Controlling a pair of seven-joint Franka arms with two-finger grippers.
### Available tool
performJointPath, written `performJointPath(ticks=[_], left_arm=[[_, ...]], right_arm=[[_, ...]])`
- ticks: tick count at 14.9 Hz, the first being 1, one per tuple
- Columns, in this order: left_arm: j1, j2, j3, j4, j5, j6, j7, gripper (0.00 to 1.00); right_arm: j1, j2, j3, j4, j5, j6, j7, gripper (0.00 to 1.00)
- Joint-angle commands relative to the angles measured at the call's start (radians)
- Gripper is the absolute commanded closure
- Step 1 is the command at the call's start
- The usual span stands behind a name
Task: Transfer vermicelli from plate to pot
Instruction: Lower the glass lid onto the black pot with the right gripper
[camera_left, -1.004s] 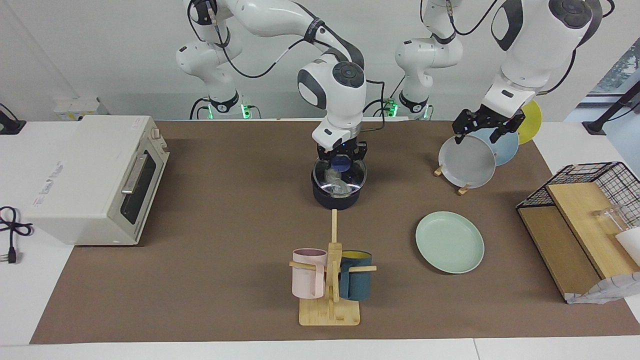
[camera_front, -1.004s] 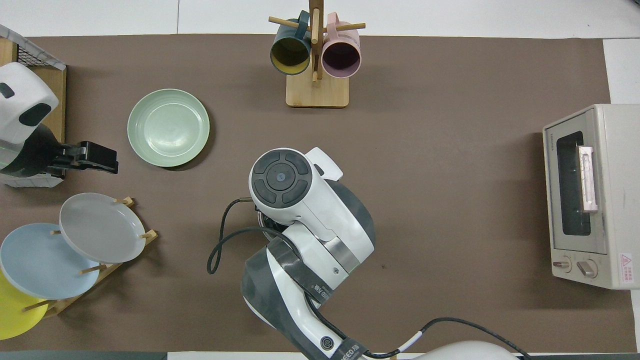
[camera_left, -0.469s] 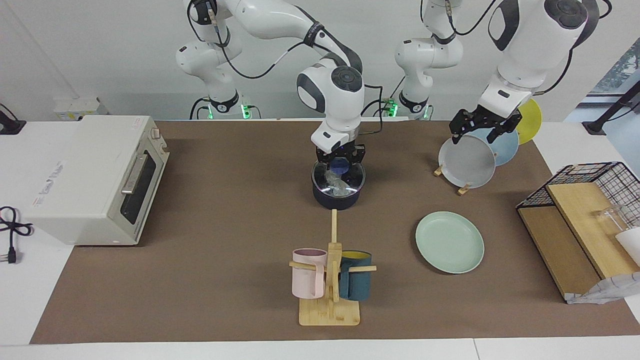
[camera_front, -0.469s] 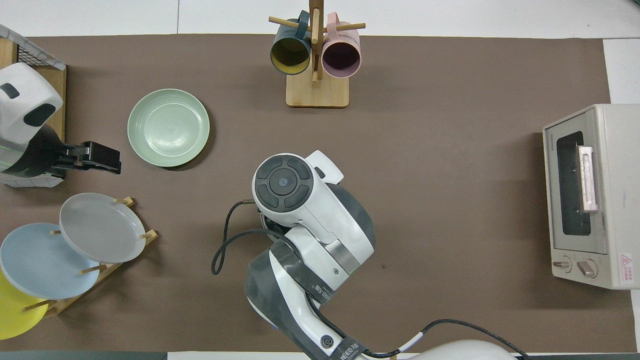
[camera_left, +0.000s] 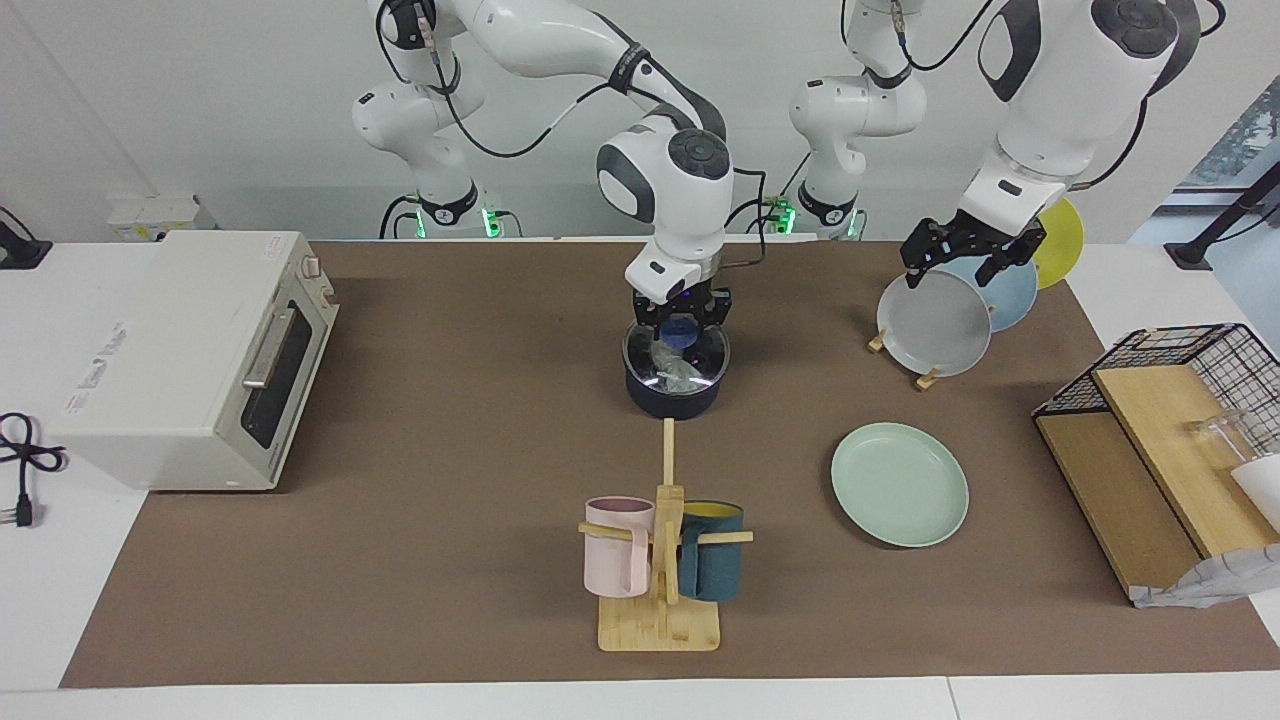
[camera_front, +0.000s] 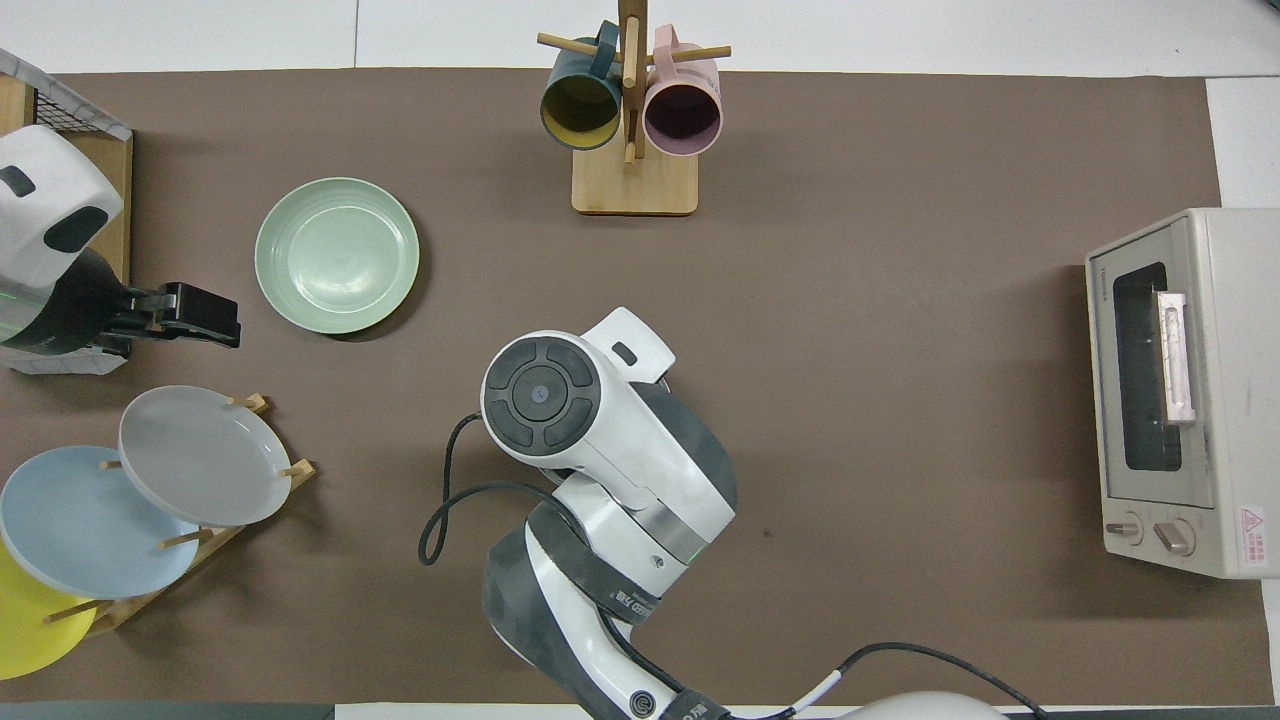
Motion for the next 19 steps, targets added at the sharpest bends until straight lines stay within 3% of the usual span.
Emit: performJointPath(ticks=[1,6,8,10,15,17,19], left_arm=[[-0.003,-0.025,0.007,-0.020,0.021,0.011,-0.005,0.00],[-0.002,-0.025,0.010,-0.020,0.021,0.014,-0.004,0.00],[-0.002,-0.025,0.009,-0.019,0.021,0.006,-0.005,0.00],[-0.003,-0.025,0.009,-0.019,0.021,0.009,-0.005,0.00],[-0.002,-0.025,0.010,-0.020,0.021,0.008,-0.005,0.00],[-0.002,-0.025,0.009,-0.019,0.021,0.008,-0.005,0.00],[-0.002,-0.025,0.009,-0.019,0.021,0.008,-0.005,0.00]], right_arm=[[0.006,-0.016,0.003,-0.041,-0.014,0.075,0.041,1.00],[0.003,-0.019,0.003,-0.064,-0.011,0.100,0.051,1.00],[0.005,-0.022,0.003,-0.070,-0.011,0.115,0.062,0.83],[0.003,-0.025,0.003,-0.096,-0.011,0.155,0.062,0.50],[-0.002,-0.029,0.003,-0.098,-0.011,0.157,0.059,0.22],[-0.005,-0.029,0.003,-0.089,-0.011,0.149,0.058,0.00],[-0.006,-0.037,0.003,-0.072,-0.011,0.123,0.056,0.00]])
